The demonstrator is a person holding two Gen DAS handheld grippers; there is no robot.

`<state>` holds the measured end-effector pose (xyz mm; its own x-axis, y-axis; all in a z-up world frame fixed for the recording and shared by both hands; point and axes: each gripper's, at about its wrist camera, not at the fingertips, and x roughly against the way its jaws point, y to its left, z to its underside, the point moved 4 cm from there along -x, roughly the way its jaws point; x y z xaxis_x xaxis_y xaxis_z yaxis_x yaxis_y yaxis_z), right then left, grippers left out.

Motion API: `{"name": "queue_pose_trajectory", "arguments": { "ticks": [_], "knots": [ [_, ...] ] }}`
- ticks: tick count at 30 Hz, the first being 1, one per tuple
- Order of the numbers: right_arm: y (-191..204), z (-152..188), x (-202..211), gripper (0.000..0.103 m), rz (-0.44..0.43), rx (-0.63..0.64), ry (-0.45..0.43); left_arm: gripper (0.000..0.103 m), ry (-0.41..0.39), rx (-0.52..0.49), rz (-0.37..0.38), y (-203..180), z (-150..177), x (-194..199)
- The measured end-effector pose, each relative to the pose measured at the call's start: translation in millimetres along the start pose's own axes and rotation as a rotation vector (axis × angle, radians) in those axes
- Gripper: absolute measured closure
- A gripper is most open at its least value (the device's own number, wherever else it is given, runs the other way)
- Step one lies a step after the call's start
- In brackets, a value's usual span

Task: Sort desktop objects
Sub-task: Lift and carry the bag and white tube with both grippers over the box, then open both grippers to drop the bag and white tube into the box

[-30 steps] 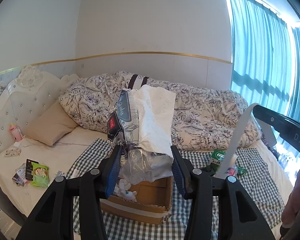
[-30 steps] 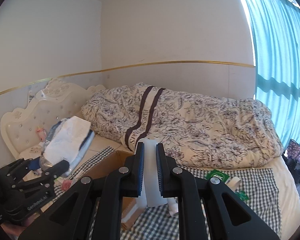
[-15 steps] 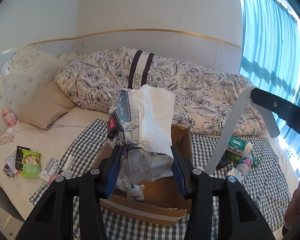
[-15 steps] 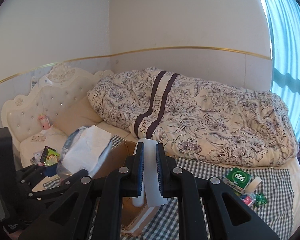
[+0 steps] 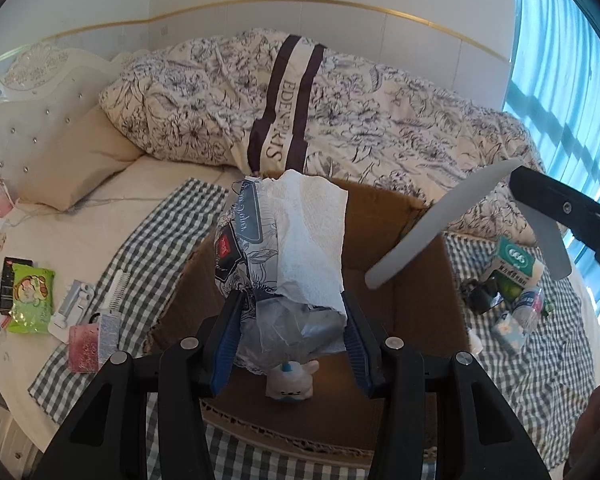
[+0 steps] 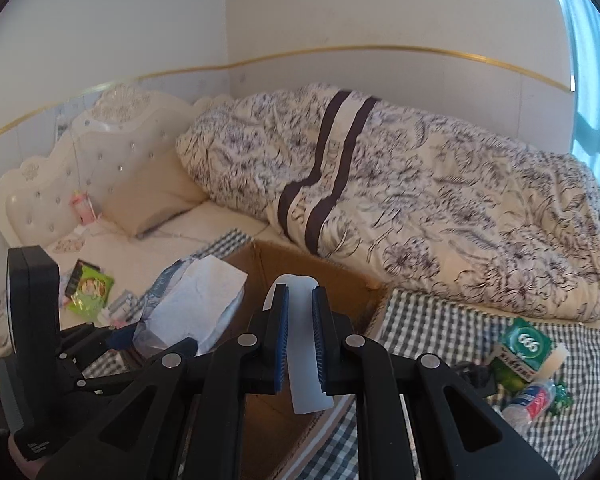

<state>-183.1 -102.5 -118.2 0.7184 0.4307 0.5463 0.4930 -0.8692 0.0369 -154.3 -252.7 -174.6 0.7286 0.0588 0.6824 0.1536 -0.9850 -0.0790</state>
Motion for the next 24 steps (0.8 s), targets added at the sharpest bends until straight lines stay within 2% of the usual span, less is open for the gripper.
{"name": "queue_pose_trajectory", "arguments": {
  "ticks": [9, 20, 24],
  "knots": [
    [9, 26, -56, 0.091, -0.027, 0.031, 0.124, 0.054, 0.076, 0.004, 0.018, 7, 11, -35],
    [22, 47, -94, 0.087, -0.025, 0.076, 0.265, 0.053, 0.132, 0.016, 0.032, 14, 17, -55],
    [22, 49, -97, 0.084, -0.014, 0.068, 0.275, 0.045, 0.134, 0.019, 0.025, 18, 15, -57]
  ]
}}
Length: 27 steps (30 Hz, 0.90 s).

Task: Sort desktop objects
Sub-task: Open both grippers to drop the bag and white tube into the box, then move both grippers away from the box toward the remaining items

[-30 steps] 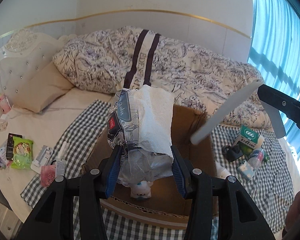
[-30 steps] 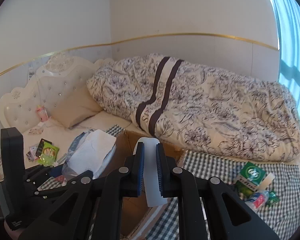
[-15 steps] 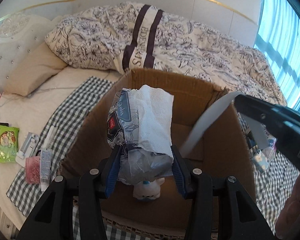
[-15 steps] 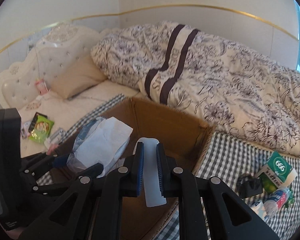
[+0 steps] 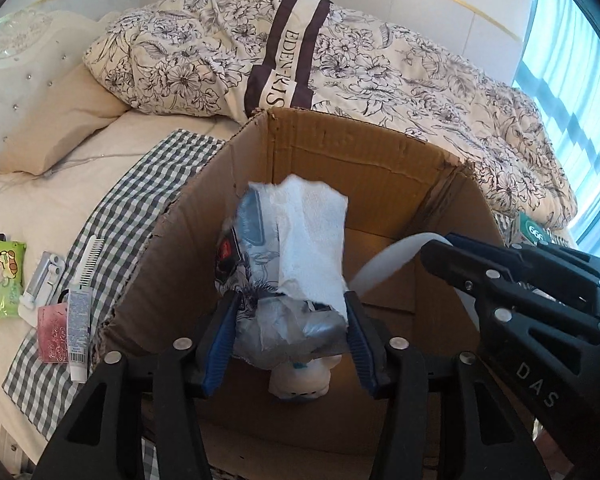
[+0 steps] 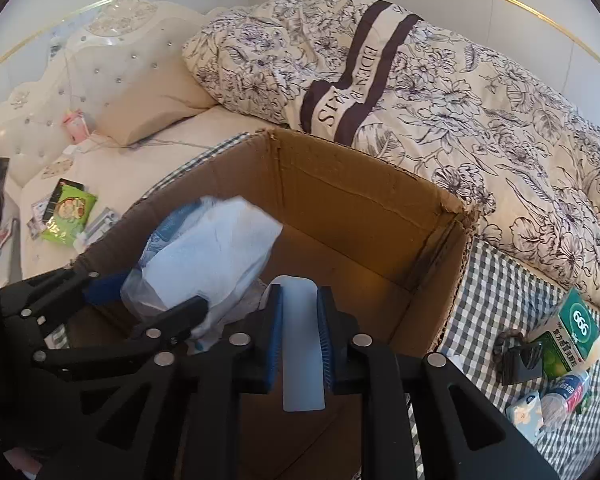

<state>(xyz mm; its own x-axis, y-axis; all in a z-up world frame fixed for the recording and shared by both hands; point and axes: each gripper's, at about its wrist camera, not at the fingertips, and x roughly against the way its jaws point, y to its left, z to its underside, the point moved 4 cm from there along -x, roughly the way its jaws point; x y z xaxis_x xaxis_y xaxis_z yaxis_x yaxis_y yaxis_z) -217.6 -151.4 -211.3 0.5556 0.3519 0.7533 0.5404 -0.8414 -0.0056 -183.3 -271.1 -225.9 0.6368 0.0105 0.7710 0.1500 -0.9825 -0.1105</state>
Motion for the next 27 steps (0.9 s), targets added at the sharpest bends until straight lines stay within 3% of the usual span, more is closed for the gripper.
{"name": "queue_pose_trajectory", "arguments": {
  "ticks": [2, 4, 6, 7, 27],
  "knots": [
    [-1, -1, 4, 0.082, 0.01, -0.002, -0.012, 0.04, -0.001, 0.007, -0.013, 3, -1, 1],
    [-2, -3, 14, 0.072, 0.036, -0.003, -0.038, 0.038, -0.004, 0.016, -0.012, 5, -2, 4],
    [-4, -7, 23, 0.053, 0.046, -0.011, -0.06, 0.037, -0.013, 0.024, -0.016, 7, -4, 10],
    [-4, -8, 29, 0.051, 0.042, -0.014, -0.071, 0.037, -0.018, 0.025, -0.018, 8, -5, 13],
    [-10, -17, 166, 0.042, 0.093, -0.034, -0.275, 0.035, -0.192, -0.007, -0.013, -24, -23, 133]
  ]
}}
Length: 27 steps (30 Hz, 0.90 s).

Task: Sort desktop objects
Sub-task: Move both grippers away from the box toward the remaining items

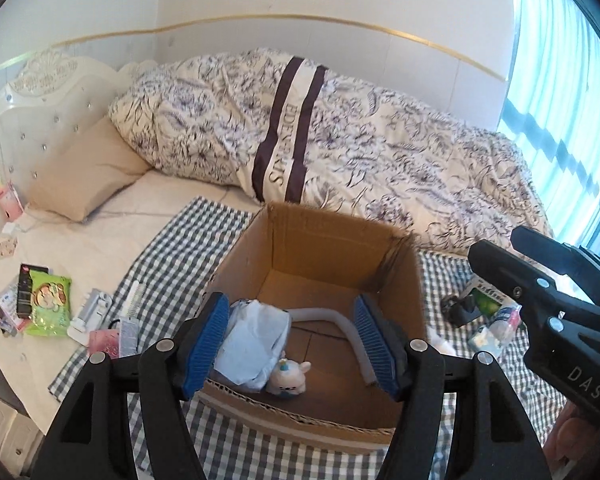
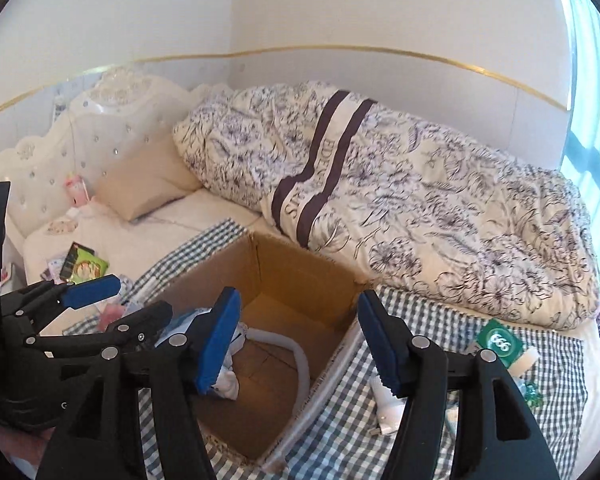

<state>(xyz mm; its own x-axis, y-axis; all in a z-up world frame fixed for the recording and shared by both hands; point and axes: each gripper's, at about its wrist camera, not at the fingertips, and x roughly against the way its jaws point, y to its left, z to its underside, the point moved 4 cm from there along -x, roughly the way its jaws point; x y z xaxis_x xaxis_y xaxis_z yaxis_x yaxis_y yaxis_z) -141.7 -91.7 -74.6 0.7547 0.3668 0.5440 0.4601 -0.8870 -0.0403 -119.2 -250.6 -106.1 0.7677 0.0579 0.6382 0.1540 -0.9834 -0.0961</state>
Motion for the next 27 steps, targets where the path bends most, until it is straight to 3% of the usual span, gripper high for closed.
{"name": "queue_pose_trajectory", "arguments": {
  "ticks": [14, 27],
  "knots": [
    [-37, -8, 99, 0.042, 0.036, -0.037, -0.096, 0.035, -0.116, -0.033, 0.032, -49, -18, 85],
    [-88, -13, 186, 0.039, 0.101, -0.034, -0.179, 0.034, -0.192, -0.047, 0.071, -101, -29, 141]
  ]
}}
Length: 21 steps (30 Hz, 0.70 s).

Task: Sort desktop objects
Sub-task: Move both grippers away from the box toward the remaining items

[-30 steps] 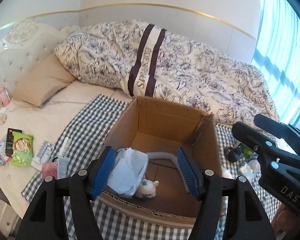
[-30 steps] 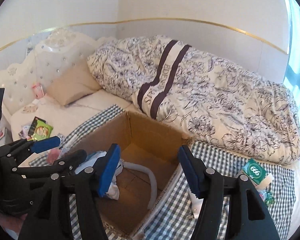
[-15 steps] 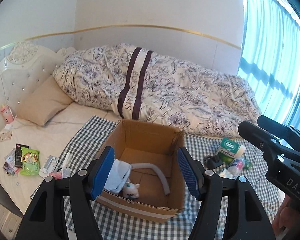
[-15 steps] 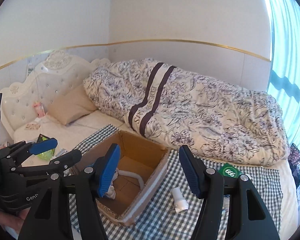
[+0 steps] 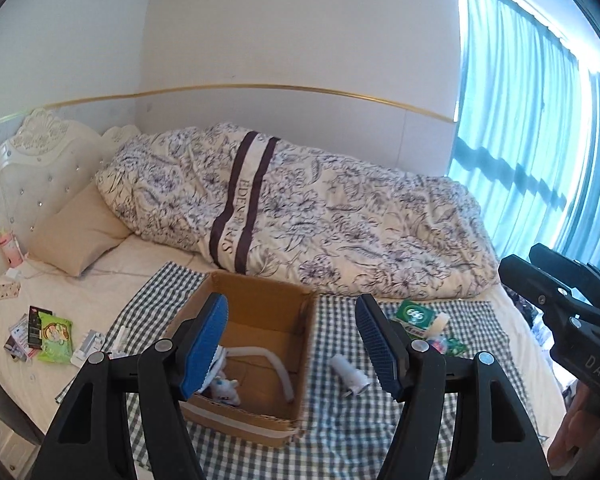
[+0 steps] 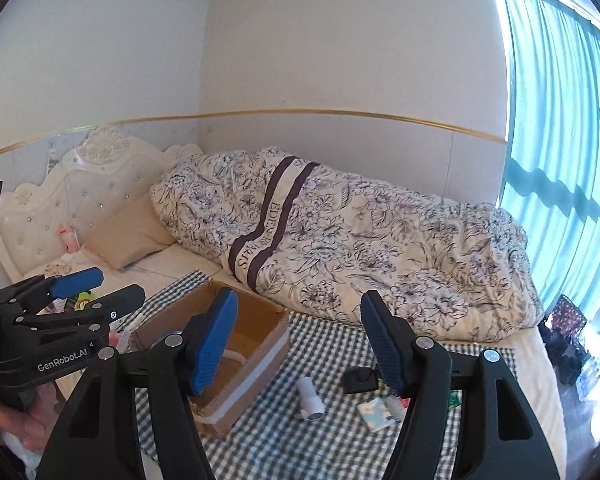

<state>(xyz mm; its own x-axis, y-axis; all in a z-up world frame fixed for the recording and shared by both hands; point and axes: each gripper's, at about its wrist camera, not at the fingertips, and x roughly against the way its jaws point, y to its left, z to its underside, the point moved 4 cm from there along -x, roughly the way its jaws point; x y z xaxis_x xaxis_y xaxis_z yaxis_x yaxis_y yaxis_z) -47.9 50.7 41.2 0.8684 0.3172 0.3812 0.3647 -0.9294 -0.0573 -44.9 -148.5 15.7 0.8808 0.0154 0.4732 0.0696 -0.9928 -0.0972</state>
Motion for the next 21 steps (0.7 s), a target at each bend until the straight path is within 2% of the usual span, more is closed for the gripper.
{"name": "queue_pose_trajectory", "arguments": {
  "ticks": [9, 21],
  "knots": [
    [-29, -4, 44, 0.038, 0.027, -0.023, -0.049, 0.033, -0.055, -0.025, 0.019, -38, -12, 33],
    [-85, 5, 88, 0.036, 0.102, -0.08, -0.075, 0.033, -0.086, -0.036, 0.07, -93, -16, 52]
  ]
}}
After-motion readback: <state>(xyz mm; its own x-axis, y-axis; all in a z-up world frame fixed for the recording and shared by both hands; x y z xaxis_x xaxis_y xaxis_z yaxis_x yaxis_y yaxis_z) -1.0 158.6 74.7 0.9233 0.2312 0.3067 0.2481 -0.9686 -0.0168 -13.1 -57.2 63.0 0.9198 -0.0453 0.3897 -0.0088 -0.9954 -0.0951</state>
